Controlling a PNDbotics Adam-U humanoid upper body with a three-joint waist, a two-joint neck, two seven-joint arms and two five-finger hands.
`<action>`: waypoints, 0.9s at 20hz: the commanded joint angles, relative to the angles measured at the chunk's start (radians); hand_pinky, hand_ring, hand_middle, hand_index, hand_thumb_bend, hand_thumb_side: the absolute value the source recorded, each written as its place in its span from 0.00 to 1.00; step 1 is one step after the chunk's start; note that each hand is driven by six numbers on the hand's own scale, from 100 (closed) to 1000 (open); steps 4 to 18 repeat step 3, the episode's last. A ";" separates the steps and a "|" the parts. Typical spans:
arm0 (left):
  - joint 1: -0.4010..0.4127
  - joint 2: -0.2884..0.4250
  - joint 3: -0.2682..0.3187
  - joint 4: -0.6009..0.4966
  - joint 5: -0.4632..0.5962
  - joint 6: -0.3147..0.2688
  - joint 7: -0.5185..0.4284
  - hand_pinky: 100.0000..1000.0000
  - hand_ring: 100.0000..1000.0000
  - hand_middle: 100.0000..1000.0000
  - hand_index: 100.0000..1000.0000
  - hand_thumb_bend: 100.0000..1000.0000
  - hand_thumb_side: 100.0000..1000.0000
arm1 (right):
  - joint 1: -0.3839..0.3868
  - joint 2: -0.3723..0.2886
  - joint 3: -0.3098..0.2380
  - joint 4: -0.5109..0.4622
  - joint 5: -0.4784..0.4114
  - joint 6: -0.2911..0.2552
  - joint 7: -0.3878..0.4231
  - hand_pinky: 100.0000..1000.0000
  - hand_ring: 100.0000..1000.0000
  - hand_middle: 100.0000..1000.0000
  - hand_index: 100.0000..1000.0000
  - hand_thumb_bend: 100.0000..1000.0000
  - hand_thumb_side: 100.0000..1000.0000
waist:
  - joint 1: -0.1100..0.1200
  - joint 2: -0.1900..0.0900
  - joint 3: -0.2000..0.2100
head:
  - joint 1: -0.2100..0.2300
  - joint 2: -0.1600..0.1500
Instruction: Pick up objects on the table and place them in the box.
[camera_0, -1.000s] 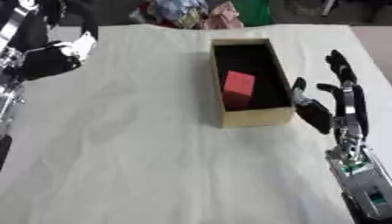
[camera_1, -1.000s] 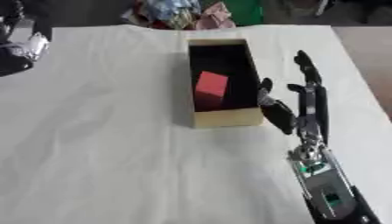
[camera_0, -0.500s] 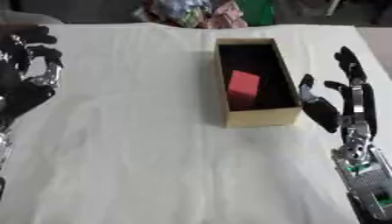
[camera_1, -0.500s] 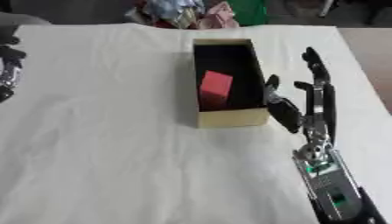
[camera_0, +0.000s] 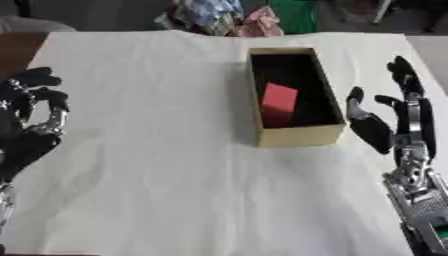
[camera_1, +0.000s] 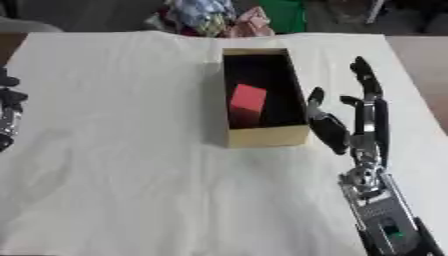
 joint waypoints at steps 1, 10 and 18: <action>-0.006 0.007 0.011 -0.022 0.005 -0.001 -0.002 0.97 0.62 0.64 0.79 0.00 0.01 | -0.010 -0.015 -0.007 -0.023 -0.006 -0.002 -0.005 0.73 1.00 0.90 1.00 0.05 0.00 | 0.004 -0.019 0.001 | 0.000 0.004; -0.005 0.004 0.010 -0.021 0.006 -0.002 -0.004 0.97 0.62 0.64 0.79 0.00 0.01 | -0.010 -0.014 -0.007 -0.023 -0.006 -0.003 -0.005 0.73 1.00 0.90 1.00 0.05 0.00 | 0.005 -0.019 0.000 | 0.000 0.005; -0.005 0.004 0.010 -0.021 0.006 -0.002 -0.004 0.97 0.62 0.64 0.79 0.00 0.01 | -0.010 -0.014 -0.007 -0.023 -0.006 -0.003 -0.005 0.73 1.00 0.90 1.00 0.05 0.00 | 0.005 -0.019 0.000 | 0.000 0.005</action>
